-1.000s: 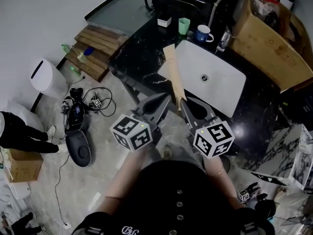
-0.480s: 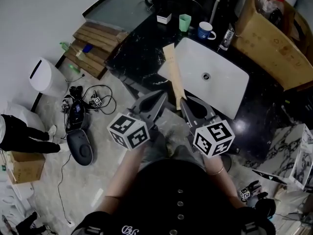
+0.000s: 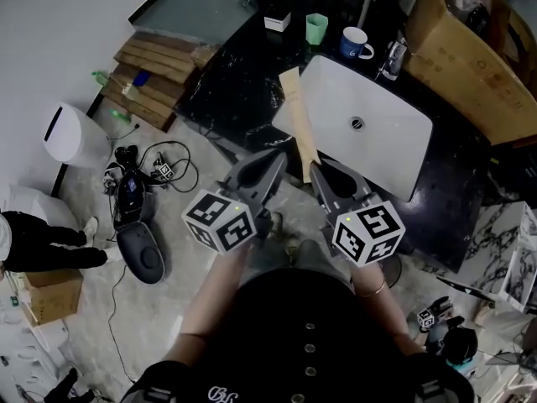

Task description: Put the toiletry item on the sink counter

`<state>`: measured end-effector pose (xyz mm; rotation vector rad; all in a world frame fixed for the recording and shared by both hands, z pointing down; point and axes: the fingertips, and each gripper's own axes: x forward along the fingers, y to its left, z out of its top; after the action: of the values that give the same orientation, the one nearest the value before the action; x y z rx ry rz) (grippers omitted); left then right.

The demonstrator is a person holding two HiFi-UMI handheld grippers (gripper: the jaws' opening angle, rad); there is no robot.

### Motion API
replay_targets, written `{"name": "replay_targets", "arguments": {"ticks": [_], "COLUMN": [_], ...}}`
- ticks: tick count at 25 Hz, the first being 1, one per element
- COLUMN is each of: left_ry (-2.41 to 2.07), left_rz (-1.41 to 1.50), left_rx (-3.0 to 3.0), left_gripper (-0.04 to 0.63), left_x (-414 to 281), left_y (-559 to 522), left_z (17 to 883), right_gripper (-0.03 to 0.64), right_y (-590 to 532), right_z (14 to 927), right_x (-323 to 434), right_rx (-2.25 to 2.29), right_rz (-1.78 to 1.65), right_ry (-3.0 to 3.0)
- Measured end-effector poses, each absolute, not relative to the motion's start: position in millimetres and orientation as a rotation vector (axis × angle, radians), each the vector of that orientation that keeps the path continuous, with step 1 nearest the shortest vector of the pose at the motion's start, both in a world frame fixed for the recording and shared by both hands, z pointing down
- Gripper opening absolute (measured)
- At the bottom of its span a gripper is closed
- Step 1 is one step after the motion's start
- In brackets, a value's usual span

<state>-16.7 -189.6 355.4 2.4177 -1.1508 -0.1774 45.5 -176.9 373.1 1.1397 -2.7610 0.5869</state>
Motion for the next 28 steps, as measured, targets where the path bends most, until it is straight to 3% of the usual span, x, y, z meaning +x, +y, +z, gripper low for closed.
{"name": "replay_targets", "arguments": {"ticks": [28], "left_ry": [-1.018], "left_rz": [-0.112], "left_rx": [2.279], "left_gripper": [0.02], "left_x": [-56], "left_y": [-226], "left_z": [419], "right_gripper": [0.028], "right_y": [-213], "right_z": [438], "right_x": [8], "right_rx": [1.23], "right_rz": [0.761], "right_ry": [-2.539]}}
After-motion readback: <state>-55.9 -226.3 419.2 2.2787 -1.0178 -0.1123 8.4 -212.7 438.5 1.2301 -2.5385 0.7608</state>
